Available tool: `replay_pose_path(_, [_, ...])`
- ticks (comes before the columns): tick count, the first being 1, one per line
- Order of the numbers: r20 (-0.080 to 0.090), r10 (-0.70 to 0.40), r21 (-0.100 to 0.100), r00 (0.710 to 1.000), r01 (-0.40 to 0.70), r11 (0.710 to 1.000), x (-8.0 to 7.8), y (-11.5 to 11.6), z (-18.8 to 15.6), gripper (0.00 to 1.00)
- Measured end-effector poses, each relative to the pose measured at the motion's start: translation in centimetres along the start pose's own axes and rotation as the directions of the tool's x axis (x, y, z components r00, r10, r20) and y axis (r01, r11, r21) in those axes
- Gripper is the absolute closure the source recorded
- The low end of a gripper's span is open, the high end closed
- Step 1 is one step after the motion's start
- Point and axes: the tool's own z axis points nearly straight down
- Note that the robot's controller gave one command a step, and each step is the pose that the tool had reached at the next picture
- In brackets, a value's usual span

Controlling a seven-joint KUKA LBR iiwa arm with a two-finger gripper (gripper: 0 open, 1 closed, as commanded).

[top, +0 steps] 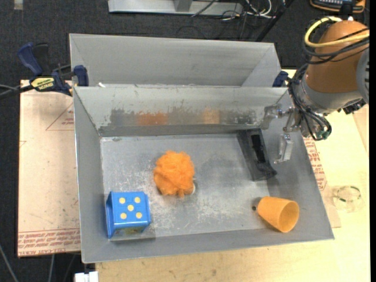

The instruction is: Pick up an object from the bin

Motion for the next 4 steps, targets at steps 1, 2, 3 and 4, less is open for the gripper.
replay_pose_path(1, [0.007,-0.002,0.001,1.000,0.002,1.000,-0.1,0.1,-0.5,0.00])
replay_pose_path(2, [0.008,-0.072,0.003,0.997,0.072,0.997,0.6,3.5,2.0,0.00])
replay_pose_path(3, [0.007,-0.286,0.002,0.958,0.286,0.958,0.0,6.4,4.5,0.00])
replay_pose_path(4, [0.011,-0.329,0.006,0.944,0.329,0.944,0.1,8.6,6.5,0.00])
